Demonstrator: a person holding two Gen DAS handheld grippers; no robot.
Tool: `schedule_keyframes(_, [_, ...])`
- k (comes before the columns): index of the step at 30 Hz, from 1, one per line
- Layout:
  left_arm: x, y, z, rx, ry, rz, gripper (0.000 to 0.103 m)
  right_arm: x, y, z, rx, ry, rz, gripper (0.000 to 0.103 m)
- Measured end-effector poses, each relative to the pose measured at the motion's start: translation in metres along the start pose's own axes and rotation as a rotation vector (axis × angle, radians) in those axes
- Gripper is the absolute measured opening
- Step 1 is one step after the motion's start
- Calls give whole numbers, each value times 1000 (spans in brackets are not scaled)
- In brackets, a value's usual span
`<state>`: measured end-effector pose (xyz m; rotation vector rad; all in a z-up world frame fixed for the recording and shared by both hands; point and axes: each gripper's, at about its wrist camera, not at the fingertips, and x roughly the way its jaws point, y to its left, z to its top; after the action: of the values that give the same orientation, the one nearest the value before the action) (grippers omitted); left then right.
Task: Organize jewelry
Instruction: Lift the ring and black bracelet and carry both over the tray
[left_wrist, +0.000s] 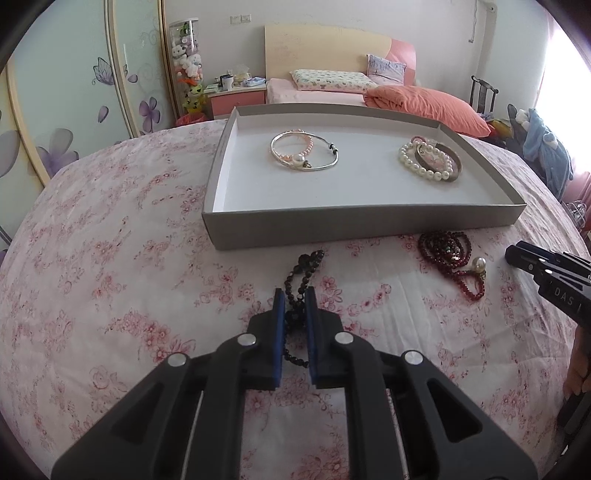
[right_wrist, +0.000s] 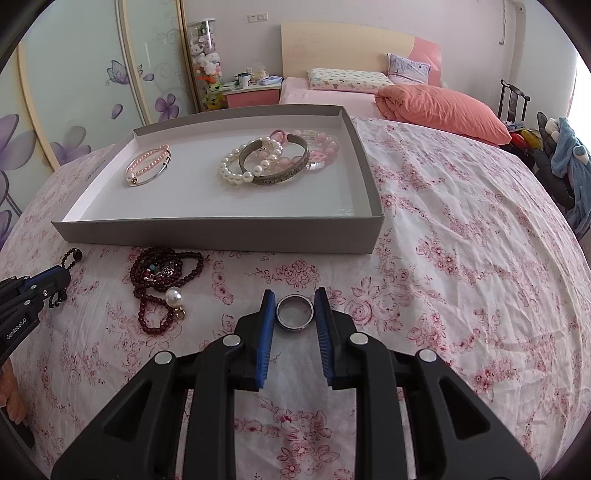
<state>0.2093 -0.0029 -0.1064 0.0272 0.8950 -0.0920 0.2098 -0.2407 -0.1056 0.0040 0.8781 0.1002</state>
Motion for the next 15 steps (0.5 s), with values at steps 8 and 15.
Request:
schedule_keyframes(8, [0,1,1,-7,1,-10,12,0,0,0,1,0,1,23])
schedule_keyframes(15, [0,1,1,-10,1,-13,12,0,0,0,1,0,1,23])
